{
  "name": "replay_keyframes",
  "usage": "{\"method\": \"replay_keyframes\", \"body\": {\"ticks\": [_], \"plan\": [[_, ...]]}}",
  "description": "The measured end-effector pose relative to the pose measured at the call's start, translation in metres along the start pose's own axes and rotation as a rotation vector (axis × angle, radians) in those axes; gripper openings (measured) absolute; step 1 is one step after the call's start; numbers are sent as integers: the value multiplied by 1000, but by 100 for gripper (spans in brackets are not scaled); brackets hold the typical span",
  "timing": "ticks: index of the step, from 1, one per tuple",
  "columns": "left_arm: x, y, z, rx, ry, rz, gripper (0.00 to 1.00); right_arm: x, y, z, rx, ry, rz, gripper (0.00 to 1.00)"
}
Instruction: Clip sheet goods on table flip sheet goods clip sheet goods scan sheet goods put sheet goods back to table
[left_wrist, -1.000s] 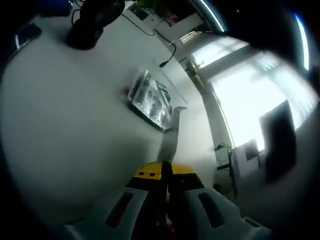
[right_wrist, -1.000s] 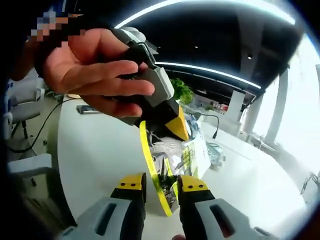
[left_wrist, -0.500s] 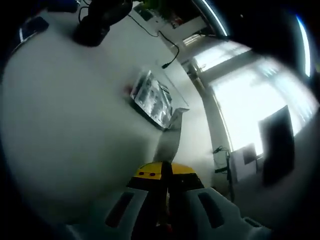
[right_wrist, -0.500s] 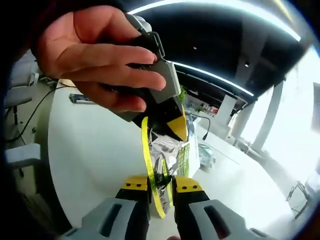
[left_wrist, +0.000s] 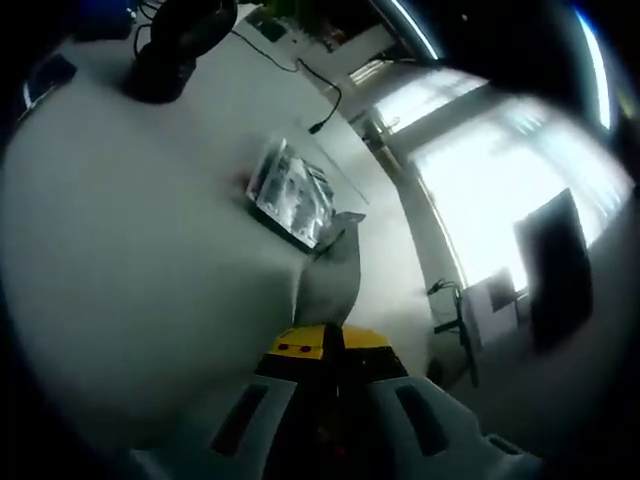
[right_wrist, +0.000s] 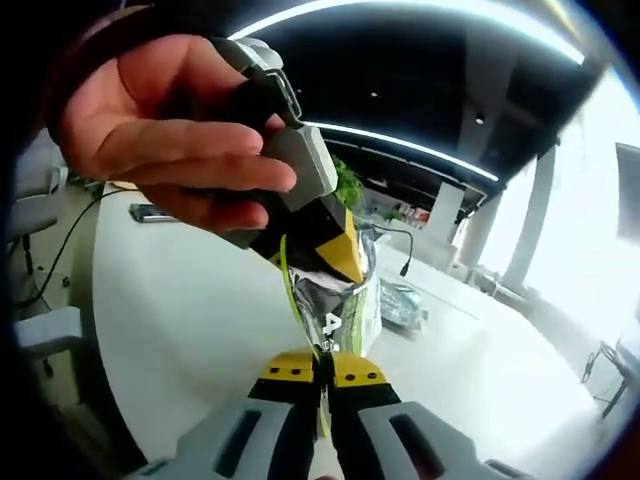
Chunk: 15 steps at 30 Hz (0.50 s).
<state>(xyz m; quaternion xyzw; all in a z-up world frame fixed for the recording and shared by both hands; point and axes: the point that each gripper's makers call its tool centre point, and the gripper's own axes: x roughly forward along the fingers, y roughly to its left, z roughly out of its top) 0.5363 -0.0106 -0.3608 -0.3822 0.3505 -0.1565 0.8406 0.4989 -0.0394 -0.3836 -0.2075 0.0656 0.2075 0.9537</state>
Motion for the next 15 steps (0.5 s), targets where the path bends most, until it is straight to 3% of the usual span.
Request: {"method": "replay_keyframes", "body": {"ticks": [7, 15], "plan": [[-1, -5, 7, 62, -16, -26, 0, -2, -5, 1, 48, -9, 2, 0], [-9, -22, 19, 162, -79, -118, 1, -7, -12, 3, 111, -34, -1, 0]]}}
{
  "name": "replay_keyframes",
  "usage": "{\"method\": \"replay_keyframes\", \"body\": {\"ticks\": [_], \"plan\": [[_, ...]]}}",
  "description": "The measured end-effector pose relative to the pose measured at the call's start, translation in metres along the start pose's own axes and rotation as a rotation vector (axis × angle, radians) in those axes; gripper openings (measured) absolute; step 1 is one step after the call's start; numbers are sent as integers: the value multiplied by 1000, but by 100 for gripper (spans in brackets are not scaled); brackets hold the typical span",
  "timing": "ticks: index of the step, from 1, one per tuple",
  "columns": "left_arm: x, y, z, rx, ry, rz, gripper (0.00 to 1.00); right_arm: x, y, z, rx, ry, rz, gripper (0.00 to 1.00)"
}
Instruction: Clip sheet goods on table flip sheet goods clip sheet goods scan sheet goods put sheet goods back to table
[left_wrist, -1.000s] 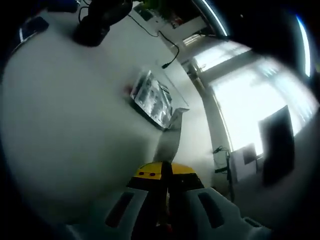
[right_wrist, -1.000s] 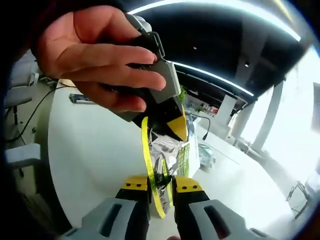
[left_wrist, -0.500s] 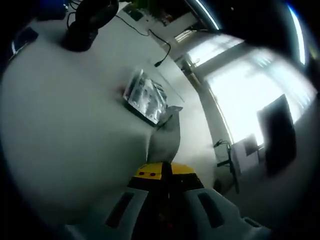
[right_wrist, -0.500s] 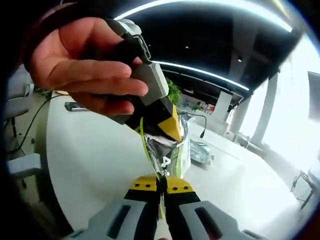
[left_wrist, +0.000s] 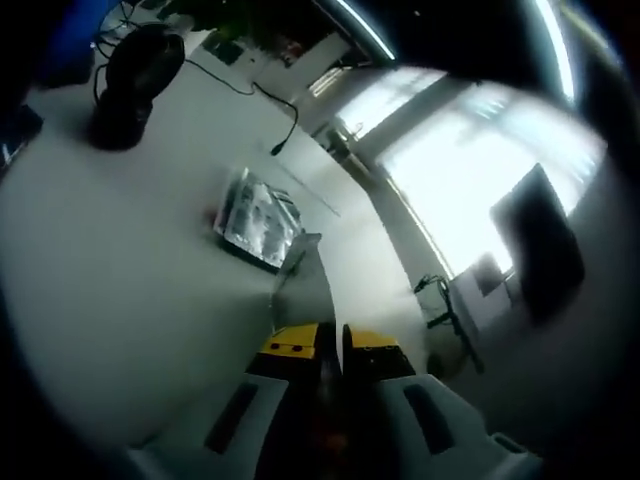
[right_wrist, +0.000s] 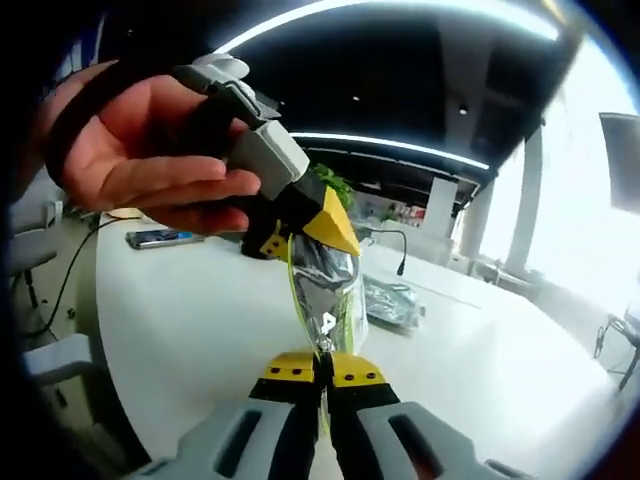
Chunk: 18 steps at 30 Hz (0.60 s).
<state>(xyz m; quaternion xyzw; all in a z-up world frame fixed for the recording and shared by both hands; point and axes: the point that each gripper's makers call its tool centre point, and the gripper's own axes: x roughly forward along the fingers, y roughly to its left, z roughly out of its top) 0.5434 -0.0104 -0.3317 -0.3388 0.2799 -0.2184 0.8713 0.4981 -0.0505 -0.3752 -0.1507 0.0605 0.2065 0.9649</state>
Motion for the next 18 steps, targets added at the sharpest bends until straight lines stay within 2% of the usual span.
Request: {"method": "replay_keyframes", "body": {"ticks": [3, 8, 11, 18], "plan": [[-5, -1, 10, 37, -50, -21, 1, -1, -3, 0, 22, -9, 2, 0], [-16, 1, 15, 52, -76, -33, 1, -1, -12, 2, 56, -14, -10, 0], [-19, 3, 16, 88, -95, -45, 1, 0, -14, 2, 82, -17, -8, 0], [-19, 16, 12, 141, -85, -35, 1, -2, -22, 1, 98, -24, -35, 0]]}}
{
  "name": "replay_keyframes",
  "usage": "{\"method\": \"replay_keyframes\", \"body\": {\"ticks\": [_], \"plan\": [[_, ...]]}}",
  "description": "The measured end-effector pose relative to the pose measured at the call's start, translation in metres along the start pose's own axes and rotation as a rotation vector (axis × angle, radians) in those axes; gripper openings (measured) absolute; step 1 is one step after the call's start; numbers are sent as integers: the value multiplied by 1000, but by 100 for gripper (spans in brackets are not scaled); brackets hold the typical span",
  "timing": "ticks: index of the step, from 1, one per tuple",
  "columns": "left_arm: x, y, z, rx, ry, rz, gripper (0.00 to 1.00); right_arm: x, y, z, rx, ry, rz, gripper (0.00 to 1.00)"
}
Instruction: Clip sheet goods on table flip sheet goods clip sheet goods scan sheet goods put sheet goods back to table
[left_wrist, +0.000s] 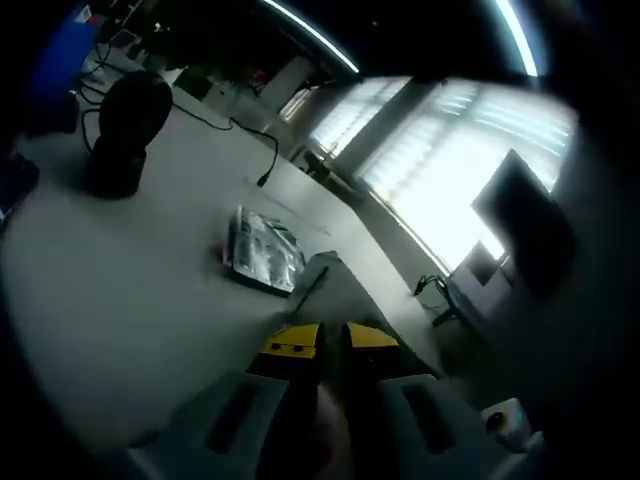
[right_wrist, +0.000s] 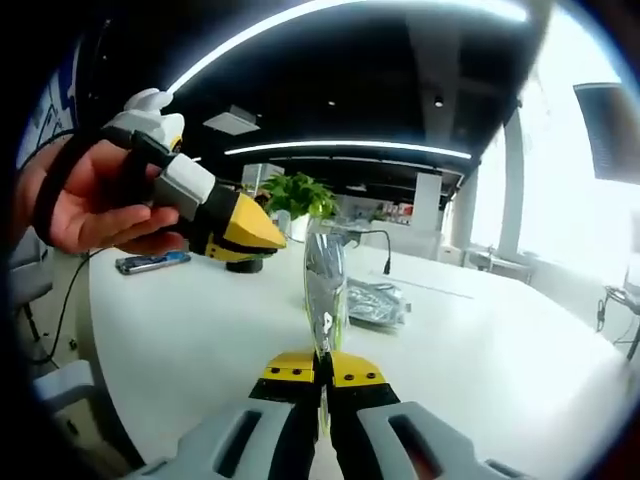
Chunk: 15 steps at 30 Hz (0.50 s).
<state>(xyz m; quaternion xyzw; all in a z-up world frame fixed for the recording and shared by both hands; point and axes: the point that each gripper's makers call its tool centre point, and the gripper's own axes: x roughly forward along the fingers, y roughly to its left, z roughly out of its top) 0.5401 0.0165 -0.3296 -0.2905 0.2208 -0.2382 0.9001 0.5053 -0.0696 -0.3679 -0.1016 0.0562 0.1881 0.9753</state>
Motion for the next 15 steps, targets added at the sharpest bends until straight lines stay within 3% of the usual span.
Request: {"method": "replay_keyframes", "body": {"ticks": [15], "plan": [[0, 15, 6, 130, -64, 3, 1, -5, -12, -2, 126, -19, -14, 0]]}}
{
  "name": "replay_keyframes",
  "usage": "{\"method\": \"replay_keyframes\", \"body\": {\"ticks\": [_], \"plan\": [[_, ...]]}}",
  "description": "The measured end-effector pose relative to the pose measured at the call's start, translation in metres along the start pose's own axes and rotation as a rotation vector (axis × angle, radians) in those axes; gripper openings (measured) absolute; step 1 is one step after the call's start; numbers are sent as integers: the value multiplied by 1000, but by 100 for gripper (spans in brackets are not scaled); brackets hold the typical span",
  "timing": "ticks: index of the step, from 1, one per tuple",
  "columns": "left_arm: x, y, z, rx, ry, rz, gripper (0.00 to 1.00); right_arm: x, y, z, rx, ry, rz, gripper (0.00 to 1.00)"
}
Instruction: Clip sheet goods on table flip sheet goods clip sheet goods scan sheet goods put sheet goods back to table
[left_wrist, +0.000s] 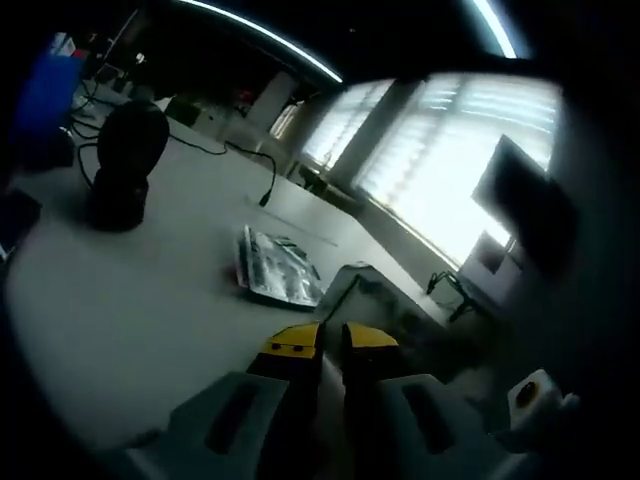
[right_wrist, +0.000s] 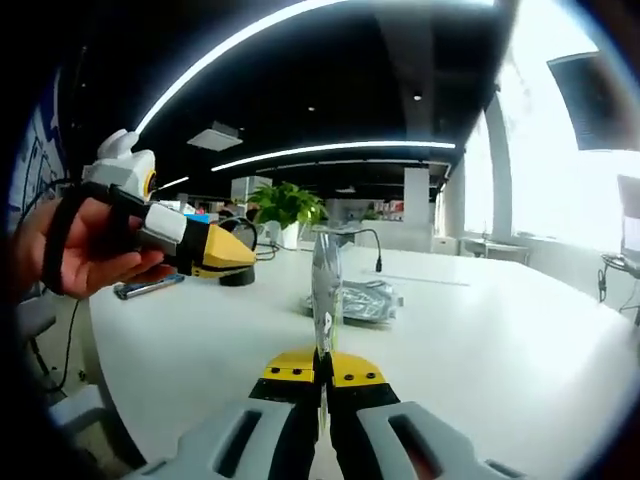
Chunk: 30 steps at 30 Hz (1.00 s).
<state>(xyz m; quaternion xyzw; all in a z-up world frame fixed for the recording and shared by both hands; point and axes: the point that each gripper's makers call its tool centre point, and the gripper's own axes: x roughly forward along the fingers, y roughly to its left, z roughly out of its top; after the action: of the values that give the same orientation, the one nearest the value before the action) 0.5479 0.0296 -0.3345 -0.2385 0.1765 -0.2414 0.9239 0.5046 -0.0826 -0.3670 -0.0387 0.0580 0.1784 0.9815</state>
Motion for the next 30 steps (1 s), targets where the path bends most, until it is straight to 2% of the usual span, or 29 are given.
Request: {"method": "replay_keyframes", "body": {"ticks": [2, 7, 12, 17, 20, 30], "plan": [[1, 1, -1, 27, -1, -15, 1, 0, 0, -1, 10, 3, 0, 0], [1, 14, -3, 46, -15, 10, 1, 0, 0, -2, 17, -2, 3, 0], [-2, 21, 2, 123, -50, 34, 0, -2, -5, -2, 46, -10, -6, 0], [-2, 23, 3, 146, -58, 34, 0, -4, -11, -3, 120, -17, -9, 0], [-2, 24, 3, 158, -59, 36, 0, -5, -13, -4, 197, -13, 2, 0], [-1, 31, 0, 239, -69, 38, 0, -5, -21, -10, 264, 2, 0, 0]]}}
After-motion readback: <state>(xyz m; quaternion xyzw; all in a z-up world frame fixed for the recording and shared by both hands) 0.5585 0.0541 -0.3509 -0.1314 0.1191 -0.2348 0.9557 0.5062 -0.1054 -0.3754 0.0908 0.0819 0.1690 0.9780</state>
